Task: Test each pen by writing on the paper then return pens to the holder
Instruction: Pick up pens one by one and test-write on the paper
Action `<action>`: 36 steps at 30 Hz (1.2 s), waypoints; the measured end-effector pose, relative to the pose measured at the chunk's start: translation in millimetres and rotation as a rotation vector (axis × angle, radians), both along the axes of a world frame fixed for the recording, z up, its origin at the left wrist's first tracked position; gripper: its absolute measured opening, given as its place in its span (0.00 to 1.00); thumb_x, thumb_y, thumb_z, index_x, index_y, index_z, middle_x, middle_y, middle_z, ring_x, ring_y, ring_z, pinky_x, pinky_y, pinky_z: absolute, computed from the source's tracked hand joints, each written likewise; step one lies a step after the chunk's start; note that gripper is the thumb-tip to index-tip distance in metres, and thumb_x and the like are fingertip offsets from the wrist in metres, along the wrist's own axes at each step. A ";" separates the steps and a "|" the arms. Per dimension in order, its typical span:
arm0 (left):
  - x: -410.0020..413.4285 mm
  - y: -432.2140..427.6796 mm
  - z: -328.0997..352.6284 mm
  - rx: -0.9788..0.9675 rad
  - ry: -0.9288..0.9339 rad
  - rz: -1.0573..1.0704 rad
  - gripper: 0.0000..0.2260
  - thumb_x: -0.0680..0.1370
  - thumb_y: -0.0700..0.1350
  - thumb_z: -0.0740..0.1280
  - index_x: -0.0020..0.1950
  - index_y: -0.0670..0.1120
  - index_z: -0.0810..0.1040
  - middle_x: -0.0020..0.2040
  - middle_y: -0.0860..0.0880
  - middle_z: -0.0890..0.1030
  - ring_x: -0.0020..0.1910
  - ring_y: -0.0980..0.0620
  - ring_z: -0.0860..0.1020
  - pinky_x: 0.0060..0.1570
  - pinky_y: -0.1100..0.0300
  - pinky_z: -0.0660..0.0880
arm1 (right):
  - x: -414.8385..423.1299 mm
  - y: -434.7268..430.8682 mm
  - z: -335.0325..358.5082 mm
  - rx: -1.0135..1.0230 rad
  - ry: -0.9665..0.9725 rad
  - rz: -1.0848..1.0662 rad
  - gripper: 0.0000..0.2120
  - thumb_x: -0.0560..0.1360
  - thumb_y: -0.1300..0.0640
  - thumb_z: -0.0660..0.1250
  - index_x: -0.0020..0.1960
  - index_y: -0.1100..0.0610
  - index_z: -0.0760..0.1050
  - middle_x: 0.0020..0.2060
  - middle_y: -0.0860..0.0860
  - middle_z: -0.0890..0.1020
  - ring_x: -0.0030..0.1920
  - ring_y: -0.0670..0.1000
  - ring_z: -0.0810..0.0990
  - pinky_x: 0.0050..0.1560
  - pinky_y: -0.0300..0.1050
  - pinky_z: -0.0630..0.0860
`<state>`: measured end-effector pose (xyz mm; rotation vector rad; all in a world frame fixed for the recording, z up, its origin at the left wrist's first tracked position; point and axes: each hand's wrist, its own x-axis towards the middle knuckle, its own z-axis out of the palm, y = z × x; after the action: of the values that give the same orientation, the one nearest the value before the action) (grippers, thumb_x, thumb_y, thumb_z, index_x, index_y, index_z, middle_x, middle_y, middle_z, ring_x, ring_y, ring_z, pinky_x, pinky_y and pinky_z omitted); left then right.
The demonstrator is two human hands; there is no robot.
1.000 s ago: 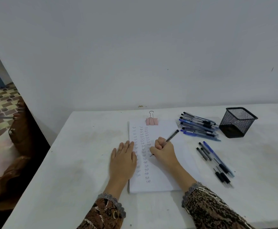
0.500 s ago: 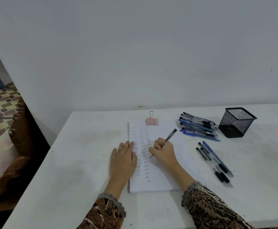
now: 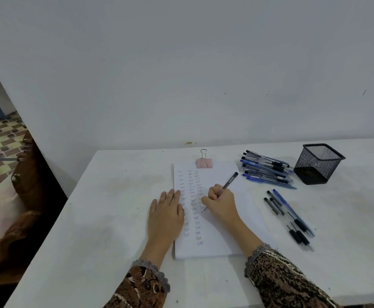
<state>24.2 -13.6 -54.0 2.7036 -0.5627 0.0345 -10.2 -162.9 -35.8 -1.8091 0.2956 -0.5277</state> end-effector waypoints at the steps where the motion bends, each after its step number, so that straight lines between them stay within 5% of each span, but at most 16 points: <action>1: 0.1 -0.3 0.0 -0.001 0.001 -0.001 0.22 0.82 0.49 0.46 0.76 0.52 0.49 0.77 0.54 0.51 0.76 0.54 0.47 0.74 0.55 0.43 | 0.3 -0.5 0.1 -0.007 0.008 0.015 0.23 0.65 0.74 0.63 0.26 0.54 0.55 0.25 0.47 0.60 0.26 0.43 0.60 0.33 0.26 0.64; 6: -0.4 -0.1 0.1 -0.003 -0.001 0.001 0.22 0.82 0.49 0.46 0.76 0.52 0.49 0.77 0.54 0.51 0.76 0.54 0.47 0.74 0.55 0.43 | -0.1 -1.6 -0.1 -0.021 0.013 -0.002 0.22 0.65 0.73 0.63 0.26 0.54 0.56 0.25 0.48 0.62 0.24 0.42 0.61 0.30 0.29 0.62; 9: -0.1 -0.2 0.0 -0.003 -0.008 0.006 0.22 0.82 0.49 0.47 0.76 0.52 0.50 0.77 0.54 0.51 0.76 0.54 0.47 0.73 0.55 0.43 | 0.0 -1.4 1.0 -0.020 -0.008 -0.025 0.22 0.65 0.74 0.63 0.26 0.54 0.55 0.25 0.47 0.60 0.26 0.43 0.61 0.36 0.34 0.65; 10: -0.2 -0.4 0.2 -0.005 -0.007 0.007 0.22 0.82 0.49 0.47 0.76 0.52 0.50 0.77 0.54 0.51 0.76 0.54 0.47 0.73 0.55 0.43 | 0.1 -1.2 1.7 -0.023 -0.005 -0.010 0.22 0.65 0.74 0.63 0.26 0.54 0.55 0.24 0.47 0.59 0.27 0.44 0.59 0.42 0.28 0.59; 11: -0.3 -0.7 0.6 -0.005 -0.007 0.007 0.22 0.82 0.49 0.47 0.76 0.52 0.50 0.77 0.54 0.51 0.76 0.54 0.47 0.73 0.55 0.43 | 0.3 -1.3 1.8 -0.024 -0.003 0.006 0.23 0.66 0.74 0.62 0.26 0.54 0.54 0.24 0.47 0.59 0.28 0.44 0.58 0.56 0.53 0.60; 12: -0.5 -0.8 0.8 -0.003 -0.006 0.006 0.22 0.82 0.48 0.47 0.76 0.52 0.50 0.77 0.54 0.51 0.76 0.54 0.47 0.73 0.55 0.43 | 0.2 -1.9 1.2 -0.024 -0.005 0.011 0.23 0.66 0.74 0.62 0.27 0.54 0.54 0.24 0.47 0.58 0.29 0.46 0.58 0.47 0.43 0.70; 15: -0.7 -0.6 0.9 0.003 -0.007 0.006 0.22 0.82 0.49 0.46 0.76 0.52 0.50 0.77 0.54 0.51 0.76 0.54 0.47 0.74 0.55 0.43 | 0.1 -2.9 -1.6 -0.007 -0.021 -0.002 0.23 0.65 0.73 0.63 0.26 0.53 0.55 0.25 0.46 0.59 0.32 0.48 0.59 0.41 0.31 0.64; 19: -0.4 -0.9 0.6 -0.001 -0.002 0.008 0.22 0.82 0.49 0.46 0.76 0.52 0.50 0.77 0.54 0.51 0.76 0.54 0.47 0.73 0.55 0.43 | 0.9 -3.7 -2.3 0.016 0.000 -0.026 0.23 0.66 0.74 0.63 0.26 0.53 0.55 0.24 0.45 0.60 0.28 0.45 0.60 0.33 0.30 0.62; 23: -0.1 -0.4 0.3 0.001 -0.004 0.005 0.22 0.82 0.49 0.46 0.76 0.52 0.50 0.77 0.54 0.51 0.76 0.54 0.47 0.73 0.55 0.43 | -1.4 -10.9 0.0 0.384 0.014 0.059 0.19 0.74 0.70 0.63 0.32 0.53 0.60 0.20 0.44 0.63 0.20 0.43 0.61 0.21 0.36 0.58; 26: 0.2 -0.8 -0.1 0.008 -0.003 0.005 0.22 0.82 0.49 0.46 0.76 0.52 0.49 0.77 0.54 0.51 0.76 0.54 0.47 0.74 0.55 0.43 | -2.7 -19.9 8.3 0.721 0.010 0.084 0.10 0.81 0.52 0.57 0.43 0.53 0.62 0.19 0.47 0.66 0.16 0.45 0.63 0.19 0.33 0.57; 28: 0.3 -1.0 -0.7 0.007 -0.007 0.005 0.22 0.82 0.49 0.46 0.76 0.52 0.49 0.77 0.54 0.51 0.76 0.54 0.47 0.74 0.55 0.43 | -2.1 -21.3 9.9 0.859 0.000 0.082 0.15 0.81 0.44 0.50 0.44 0.54 0.63 0.19 0.48 0.65 0.15 0.45 0.61 0.19 0.32 0.56; 32: -0.3 -0.6 -1.0 0.003 -0.008 0.006 0.22 0.82 0.49 0.46 0.76 0.52 0.50 0.77 0.54 0.51 0.76 0.54 0.47 0.74 0.55 0.43 | -0.4 -16.9 8.5 1.039 -0.103 0.080 0.18 0.82 0.49 0.50 0.40 0.57 0.68 0.19 0.48 0.67 0.19 0.46 0.63 0.21 0.34 0.61; 36: -0.6 -0.4 -0.9 0.010 -0.015 0.008 0.22 0.82 0.49 0.46 0.76 0.52 0.50 0.77 0.54 0.51 0.76 0.54 0.48 0.73 0.55 0.43 | -0.7 -18.9 8.2 1.205 -0.124 0.115 0.13 0.82 0.53 0.51 0.47 0.57 0.71 0.20 0.47 0.64 0.19 0.45 0.62 0.21 0.35 0.62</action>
<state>23.6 -14.0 -54.9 2.7178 -0.5579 0.0546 -10.9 -181.8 -27.7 -0.6162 0.3196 -0.2606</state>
